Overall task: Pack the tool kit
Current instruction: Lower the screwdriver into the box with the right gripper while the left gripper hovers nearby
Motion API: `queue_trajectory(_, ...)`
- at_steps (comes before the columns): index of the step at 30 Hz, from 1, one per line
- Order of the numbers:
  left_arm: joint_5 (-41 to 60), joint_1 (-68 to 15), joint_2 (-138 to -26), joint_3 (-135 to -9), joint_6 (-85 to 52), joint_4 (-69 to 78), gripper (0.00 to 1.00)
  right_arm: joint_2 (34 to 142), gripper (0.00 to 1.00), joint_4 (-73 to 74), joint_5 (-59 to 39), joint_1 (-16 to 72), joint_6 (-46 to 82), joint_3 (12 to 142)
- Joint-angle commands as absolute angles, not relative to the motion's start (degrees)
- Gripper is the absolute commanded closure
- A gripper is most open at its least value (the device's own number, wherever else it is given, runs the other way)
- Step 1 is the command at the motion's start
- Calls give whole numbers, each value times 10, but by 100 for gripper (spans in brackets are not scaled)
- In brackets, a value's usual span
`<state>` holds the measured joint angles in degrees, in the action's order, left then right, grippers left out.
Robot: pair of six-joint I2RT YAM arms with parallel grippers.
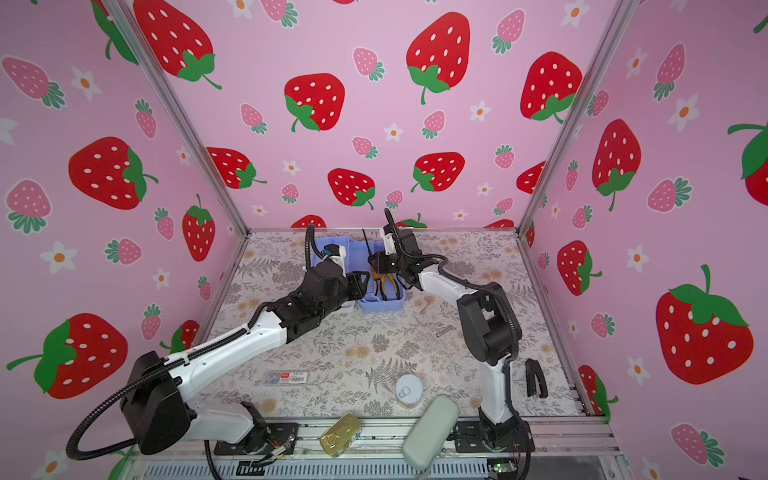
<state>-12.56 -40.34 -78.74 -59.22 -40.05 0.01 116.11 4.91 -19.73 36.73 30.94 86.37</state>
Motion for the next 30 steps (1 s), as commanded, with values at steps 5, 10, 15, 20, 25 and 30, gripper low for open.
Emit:
queue_trajectory(5,-140,-385,-797,-583,-433,14,60,1205,98,49,-212,384,322,920)
queue_trajectory(10,-130,-381,-809,-601,-421,0,60,1210,83,50,-202,391,326,923)
queue_trajectory(15,-117,-374,-815,-593,-434,14,60,1201,81,43,-193,391,329,913)
queue_trajectory(20,-97,-371,-824,-604,-436,3,60,1189,73,37,-179,391,328,898)
queue_trajectory(25,-86,-371,-828,-608,-440,0,60,1176,69,57,-177,391,343,869)
queue_trajectory(30,-59,-371,-847,-614,-450,5,60,1139,61,53,-160,391,335,841)
